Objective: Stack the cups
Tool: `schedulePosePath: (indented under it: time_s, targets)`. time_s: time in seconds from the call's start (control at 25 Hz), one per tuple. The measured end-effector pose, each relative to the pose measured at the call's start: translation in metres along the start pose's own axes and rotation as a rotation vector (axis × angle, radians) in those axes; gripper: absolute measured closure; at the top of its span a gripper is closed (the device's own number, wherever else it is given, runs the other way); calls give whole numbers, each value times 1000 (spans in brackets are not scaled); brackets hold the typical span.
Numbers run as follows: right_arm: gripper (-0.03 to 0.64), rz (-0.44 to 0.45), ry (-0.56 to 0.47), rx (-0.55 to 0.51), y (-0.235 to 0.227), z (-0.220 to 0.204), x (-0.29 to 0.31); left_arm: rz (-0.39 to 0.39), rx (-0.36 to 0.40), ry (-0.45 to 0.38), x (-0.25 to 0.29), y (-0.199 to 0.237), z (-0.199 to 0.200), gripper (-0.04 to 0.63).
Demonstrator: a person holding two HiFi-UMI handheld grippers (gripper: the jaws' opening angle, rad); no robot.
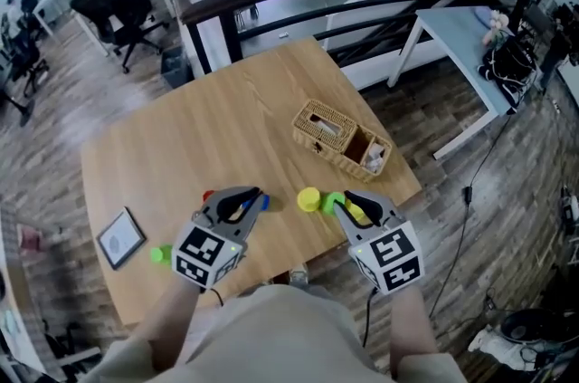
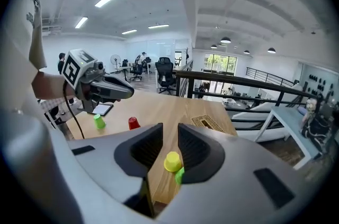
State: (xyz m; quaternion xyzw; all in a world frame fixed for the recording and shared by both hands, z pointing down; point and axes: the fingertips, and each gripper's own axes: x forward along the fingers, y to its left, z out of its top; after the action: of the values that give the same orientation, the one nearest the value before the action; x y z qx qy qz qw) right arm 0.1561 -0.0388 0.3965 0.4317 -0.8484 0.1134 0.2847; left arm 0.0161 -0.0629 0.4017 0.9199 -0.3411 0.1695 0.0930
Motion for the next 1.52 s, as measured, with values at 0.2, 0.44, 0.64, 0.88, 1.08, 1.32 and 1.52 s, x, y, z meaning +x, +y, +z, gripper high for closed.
schedulePosePath:
  time_s: [0.2, 0.44, 0.64, 0.88, 1.08, 1.32, 1.52]
  targets:
    - [540, 11, -41, -4, 14, 13, -8, 42, -18, -31, -24, 6, 3, 552]
    - [546, 30, -37, -30, 24, 15, -9, 84, -30, -32, -42, 12, -5, 552]
    - [546, 66, -36, -43, 39, 17, -1, 149, -47, -22, -64, 30, -16, 552]
    - [546, 144, -28, -85, 67, 28, 25, 262, -81, -9, -106, 60, -33, 552]
    - [545, 246, -36, -126, 99, 44, 54, 349, -124, -2, -141, 76, -52, 552]
    - [482, 384, -72, -87, 138, 67, 90, 437, -181, -5, -177, 86, -75, 552]
    - [445, 430, -28, -84, 165, 70, 134, 488, -221, 7, -199, 98, -96, 552]
